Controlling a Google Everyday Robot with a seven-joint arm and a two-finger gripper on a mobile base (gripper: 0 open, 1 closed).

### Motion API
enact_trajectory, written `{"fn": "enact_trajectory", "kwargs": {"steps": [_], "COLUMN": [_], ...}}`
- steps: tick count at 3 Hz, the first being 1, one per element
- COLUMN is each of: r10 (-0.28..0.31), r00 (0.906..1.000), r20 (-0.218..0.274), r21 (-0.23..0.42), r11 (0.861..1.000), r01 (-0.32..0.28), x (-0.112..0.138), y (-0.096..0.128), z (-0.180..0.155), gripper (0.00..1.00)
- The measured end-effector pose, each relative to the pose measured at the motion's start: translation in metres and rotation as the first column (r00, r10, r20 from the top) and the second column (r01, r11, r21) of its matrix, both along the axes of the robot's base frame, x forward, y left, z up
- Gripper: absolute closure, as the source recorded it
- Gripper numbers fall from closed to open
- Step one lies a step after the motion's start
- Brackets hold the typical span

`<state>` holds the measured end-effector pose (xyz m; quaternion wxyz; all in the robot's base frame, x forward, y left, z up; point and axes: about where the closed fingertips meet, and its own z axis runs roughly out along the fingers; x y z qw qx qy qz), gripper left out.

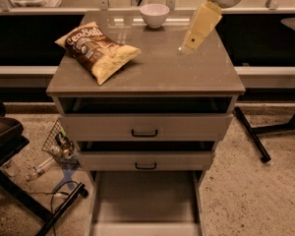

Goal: Place brown chip bag into bottom drawer

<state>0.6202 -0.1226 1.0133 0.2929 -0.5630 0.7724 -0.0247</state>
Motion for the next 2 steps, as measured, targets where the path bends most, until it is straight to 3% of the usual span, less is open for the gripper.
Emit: {"fn": "enact_trajectory", "kwargs": {"steps": [1, 2], "r10": [0.024, 0.066], "r00": [0.9991, 0.9915], "r20": [0.033, 0.112], "r21": [0.076, 0.263], "r11": [0.997, 0.96], "r01": [-0.027, -0.094], "x": [0.022, 0.083], "y": [0.024, 0.082], "z": [0.001, 0.001], "gripper": [0.0, 0.0]}}
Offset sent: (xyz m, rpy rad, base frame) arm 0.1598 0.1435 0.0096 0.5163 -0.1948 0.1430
